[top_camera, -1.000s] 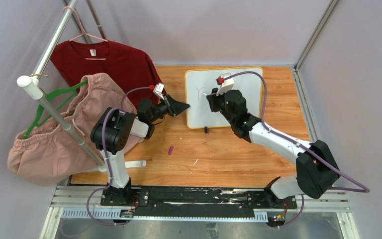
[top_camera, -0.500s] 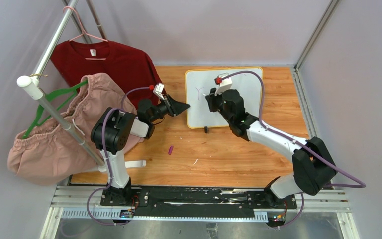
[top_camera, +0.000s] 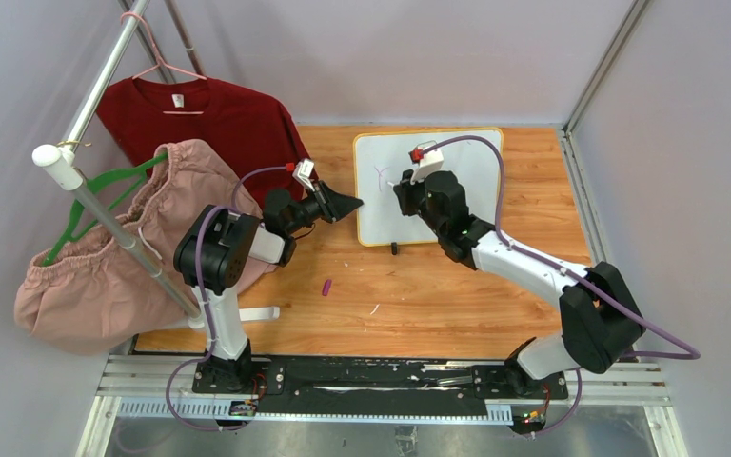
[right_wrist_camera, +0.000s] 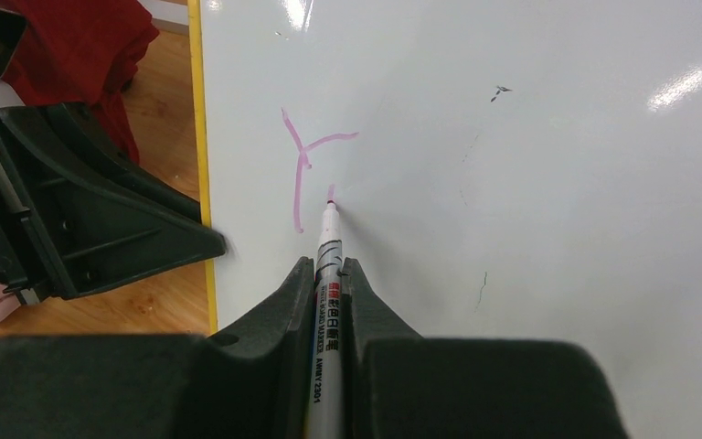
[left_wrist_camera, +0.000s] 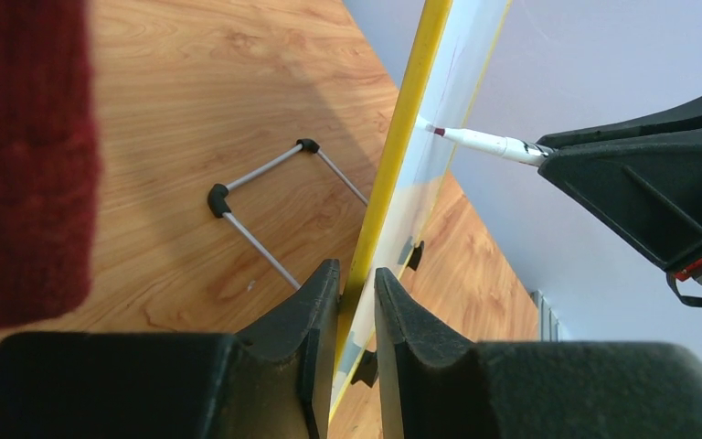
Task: Write a sentence on the whiteboard
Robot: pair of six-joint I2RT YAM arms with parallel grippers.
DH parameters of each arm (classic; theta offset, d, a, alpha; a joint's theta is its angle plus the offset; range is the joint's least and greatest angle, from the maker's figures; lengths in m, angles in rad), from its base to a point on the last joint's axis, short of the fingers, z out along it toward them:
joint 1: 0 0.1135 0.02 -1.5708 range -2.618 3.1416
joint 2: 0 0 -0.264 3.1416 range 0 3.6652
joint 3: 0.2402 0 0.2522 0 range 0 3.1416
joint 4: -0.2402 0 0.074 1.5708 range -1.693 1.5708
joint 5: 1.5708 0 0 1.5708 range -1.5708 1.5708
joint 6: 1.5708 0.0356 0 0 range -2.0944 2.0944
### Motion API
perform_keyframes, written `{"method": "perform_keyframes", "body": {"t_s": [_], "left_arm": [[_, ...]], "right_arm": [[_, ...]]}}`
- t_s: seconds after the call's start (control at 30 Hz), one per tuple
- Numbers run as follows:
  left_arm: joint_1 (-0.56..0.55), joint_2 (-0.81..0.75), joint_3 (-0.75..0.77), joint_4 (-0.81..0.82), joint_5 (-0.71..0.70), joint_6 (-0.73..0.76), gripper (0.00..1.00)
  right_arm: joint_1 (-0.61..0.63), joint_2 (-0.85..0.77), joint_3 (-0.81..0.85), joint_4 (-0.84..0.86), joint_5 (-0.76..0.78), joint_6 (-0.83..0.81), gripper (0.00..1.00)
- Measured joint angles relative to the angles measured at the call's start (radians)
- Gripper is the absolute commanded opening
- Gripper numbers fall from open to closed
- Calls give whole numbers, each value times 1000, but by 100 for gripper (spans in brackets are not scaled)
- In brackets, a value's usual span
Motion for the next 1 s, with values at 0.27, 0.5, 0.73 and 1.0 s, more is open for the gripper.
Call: {"method": "perform_keyframes", "body": {"t_s": [0.27,0.5,0.73,1.0], "left_arm": [[0,0,0,0,-1,0,25],[0,0,0,0,-1,0,24],[0,0,0,2,-3,0,24],[0,0,0,3,-5,0,23]], "right_arm": [[0,-8,0,-35,2,-1,0],[-1,-14,0,-63,5,-1,0],[-12,-24,0,-78,18,-1,0],[-16,-24,16,-95,19,-1,0]]}}
